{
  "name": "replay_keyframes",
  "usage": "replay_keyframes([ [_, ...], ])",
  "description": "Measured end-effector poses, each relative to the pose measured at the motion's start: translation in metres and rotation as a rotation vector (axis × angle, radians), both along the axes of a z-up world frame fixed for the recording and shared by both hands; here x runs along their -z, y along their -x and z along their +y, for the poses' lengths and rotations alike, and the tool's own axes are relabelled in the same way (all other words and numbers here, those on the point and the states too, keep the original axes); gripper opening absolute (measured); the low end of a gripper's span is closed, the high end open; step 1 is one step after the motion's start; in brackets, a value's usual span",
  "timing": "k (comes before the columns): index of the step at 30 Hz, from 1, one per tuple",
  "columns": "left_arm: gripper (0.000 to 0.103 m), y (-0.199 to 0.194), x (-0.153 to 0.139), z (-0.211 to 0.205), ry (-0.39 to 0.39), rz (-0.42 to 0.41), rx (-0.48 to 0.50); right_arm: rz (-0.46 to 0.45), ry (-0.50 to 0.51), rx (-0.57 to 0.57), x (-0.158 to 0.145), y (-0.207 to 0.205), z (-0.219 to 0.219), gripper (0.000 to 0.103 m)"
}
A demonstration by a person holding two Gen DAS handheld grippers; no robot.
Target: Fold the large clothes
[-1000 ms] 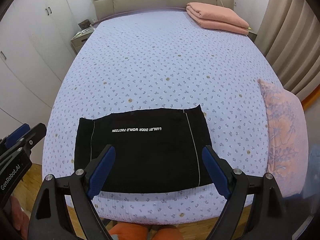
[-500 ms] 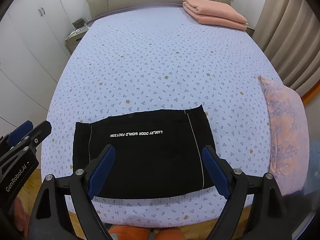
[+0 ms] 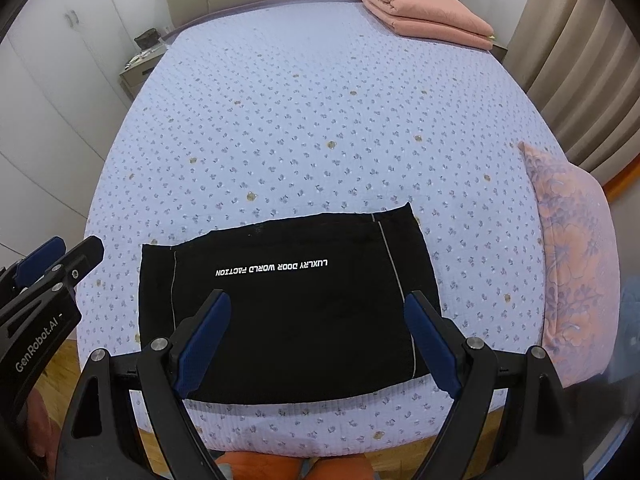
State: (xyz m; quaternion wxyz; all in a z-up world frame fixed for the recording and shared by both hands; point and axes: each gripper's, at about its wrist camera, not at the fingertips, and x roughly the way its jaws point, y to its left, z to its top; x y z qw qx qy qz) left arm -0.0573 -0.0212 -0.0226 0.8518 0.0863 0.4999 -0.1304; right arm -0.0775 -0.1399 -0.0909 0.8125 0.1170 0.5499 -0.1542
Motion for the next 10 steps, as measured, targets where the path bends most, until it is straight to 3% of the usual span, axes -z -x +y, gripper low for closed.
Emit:
replay_keyframes([
  [4,0.051,-0.008,-0.001,0.013,0.098,-0.010,-0.037,0.008,0.005,0.002,0.003,-0.005,0.000,0.090],
  [7,0.051,-0.012,-0.003,0.018,0.073,-0.064,-0.044,0.009,0.014,0.011,0.004,-0.008,-0.001,0.090],
  [10,0.052,-0.018,0.000,0.021,0.093,-0.038,-0.020,0.015,0.022,0.013,0.006,-0.011,-0.001,0.090],
])
